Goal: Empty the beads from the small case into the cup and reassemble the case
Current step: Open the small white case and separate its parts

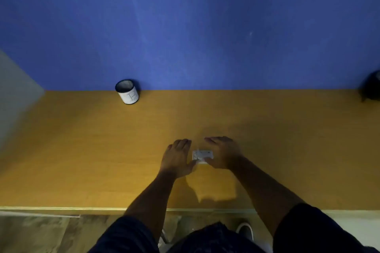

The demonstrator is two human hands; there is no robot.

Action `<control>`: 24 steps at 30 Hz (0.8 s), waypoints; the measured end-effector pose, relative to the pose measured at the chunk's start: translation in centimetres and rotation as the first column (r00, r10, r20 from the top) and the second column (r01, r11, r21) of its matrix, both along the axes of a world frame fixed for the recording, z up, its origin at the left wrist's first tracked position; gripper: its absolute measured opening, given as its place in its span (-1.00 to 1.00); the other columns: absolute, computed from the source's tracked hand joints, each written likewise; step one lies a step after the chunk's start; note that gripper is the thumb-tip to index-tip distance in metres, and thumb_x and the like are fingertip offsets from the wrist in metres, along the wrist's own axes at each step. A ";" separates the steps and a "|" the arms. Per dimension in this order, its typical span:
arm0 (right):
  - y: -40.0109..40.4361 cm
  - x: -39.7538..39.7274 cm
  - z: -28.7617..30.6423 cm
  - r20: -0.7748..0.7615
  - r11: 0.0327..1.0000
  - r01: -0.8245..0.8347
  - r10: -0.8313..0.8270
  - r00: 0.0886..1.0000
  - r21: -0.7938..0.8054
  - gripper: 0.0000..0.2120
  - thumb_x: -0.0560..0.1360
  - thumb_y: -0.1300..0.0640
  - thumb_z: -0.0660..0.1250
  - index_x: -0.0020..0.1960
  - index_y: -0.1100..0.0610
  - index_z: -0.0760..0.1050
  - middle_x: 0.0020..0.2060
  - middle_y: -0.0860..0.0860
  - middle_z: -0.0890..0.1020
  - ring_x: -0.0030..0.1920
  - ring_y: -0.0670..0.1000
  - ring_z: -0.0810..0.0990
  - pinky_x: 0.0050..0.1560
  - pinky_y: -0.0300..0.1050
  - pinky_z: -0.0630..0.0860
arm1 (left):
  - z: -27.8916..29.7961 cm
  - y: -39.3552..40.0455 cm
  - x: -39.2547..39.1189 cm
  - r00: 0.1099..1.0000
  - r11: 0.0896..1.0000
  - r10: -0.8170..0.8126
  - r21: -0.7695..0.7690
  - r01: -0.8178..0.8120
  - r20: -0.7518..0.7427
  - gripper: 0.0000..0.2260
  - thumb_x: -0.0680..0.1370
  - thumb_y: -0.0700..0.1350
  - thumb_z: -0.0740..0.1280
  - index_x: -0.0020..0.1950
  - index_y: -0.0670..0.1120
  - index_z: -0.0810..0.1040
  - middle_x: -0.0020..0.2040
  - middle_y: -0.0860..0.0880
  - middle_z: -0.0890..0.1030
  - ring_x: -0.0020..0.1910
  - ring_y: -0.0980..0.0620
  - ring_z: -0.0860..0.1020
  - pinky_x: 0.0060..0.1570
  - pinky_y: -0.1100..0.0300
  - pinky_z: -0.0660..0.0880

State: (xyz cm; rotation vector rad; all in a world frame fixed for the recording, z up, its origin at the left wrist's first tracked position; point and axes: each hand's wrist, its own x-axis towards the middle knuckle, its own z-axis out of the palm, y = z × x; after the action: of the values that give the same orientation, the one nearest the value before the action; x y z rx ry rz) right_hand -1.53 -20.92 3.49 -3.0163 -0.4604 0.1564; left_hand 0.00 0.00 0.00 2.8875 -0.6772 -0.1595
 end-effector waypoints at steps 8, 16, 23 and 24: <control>1.6 0.6 -0.9 -0.218 0.998 -0.017 0.002 0.976 -0.068 -0.38 0.39 -0.14 0.41 0.39 0.04 0.39 0.22 0.04 0.60 0.15 0.15 0.62 0.08 0.02 0.56 | -0.9 -1.2 0.5 0.962 0.999 -0.035 0.012 0.040 -0.271 -0.25 0.42 0.08 0.51 0.55 0.02 0.29 0.54 0.03 0.36 0.52 -0.06 0.31 0.39 -0.04 0.32; 3.3 2.0 -1.9 -0.271 0.977 -0.093 0.038 0.962 -0.192 -0.59 0.41 0.04 0.47 0.22 0.11 0.54 0.14 0.08 0.58 0.14 0.15 0.60 0.09 0.03 0.56 | -1.6 -2.2 0.6 0.946 0.996 0.059 -0.047 -0.078 -0.318 -0.38 0.42 0.02 0.52 0.45 0.04 0.43 0.43 0.02 0.47 0.37 -0.11 0.46 0.29 -0.05 0.46; 3.4 2.8 -2.6 -0.285 0.975 -0.106 0.047 0.957 -0.194 -0.61 0.45 0.12 0.42 0.25 0.14 0.48 0.16 0.11 0.54 0.16 0.15 0.59 0.08 0.06 0.57 | -2.0 -2.6 1.3 0.952 0.996 0.069 -0.030 -0.082 -0.297 -0.47 0.44 0.01 0.48 0.39 0.01 0.48 0.38 -0.01 0.44 0.34 -0.14 0.44 0.21 -0.09 0.52; 3.4 2.9 -2.5 -0.292 0.976 -0.110 0.052 0.955 -0.186 -0.61 0.44 0.12 0.42 0.24 0.14 0.48 0.16 0.11 0.54 0.16 0.15 0.59 0.07 0.05 0.57 | -2.0 -2.5 1.4 0.952 0.996 0.067 -0.034 -0.081 -0.299 -0.47 0.43 0.01 0.48 0.39 0.01 0.48 0.38 -0.01 0.44 0.33 -0.14 0.44 0.20 -0.10 0.52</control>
State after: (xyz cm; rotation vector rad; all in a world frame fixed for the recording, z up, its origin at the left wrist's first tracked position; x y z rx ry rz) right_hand 1.41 -17.49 0.96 -3.0924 -0.5708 0.6751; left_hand 1.39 -2.53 -2.00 2.7548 -0.5089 -0.5486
